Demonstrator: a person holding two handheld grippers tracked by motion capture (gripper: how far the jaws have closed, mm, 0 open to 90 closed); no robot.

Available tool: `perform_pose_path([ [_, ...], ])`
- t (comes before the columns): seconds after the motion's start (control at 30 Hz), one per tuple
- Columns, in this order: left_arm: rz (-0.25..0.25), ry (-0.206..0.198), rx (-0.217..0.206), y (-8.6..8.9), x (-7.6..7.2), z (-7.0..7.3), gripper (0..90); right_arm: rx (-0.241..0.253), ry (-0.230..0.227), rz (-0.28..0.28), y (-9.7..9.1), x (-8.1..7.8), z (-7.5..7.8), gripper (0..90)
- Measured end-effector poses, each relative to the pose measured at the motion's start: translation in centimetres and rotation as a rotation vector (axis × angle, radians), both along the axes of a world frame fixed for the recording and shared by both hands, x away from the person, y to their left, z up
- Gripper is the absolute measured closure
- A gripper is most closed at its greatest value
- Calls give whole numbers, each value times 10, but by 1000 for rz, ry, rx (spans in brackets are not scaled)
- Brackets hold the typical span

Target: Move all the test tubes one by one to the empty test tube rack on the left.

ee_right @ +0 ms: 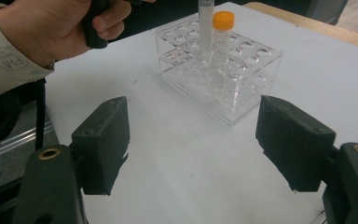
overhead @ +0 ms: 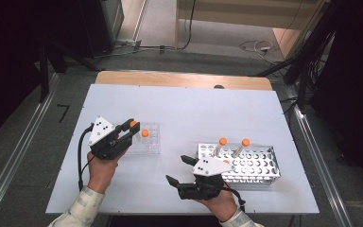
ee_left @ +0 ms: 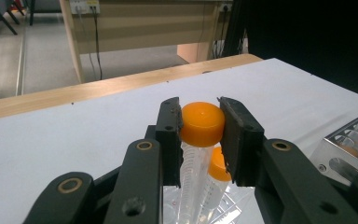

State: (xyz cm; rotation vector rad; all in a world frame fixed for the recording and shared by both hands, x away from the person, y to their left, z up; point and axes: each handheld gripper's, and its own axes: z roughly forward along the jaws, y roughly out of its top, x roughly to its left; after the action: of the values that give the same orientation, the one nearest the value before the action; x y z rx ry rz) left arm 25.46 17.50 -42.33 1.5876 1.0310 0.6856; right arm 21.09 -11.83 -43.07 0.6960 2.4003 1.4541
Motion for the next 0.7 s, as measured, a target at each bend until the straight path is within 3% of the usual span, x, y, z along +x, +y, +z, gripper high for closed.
perform_pose_path([
  [0.47, -4, 18, 17, -2, 0, -10, 684, -8, -3, 0, 0, 0, -1, 248],
  [0.7, -5, 21, 2, -2, 1, -11, 650, -9, -1, 0, 1, 0, -1, 248],
])
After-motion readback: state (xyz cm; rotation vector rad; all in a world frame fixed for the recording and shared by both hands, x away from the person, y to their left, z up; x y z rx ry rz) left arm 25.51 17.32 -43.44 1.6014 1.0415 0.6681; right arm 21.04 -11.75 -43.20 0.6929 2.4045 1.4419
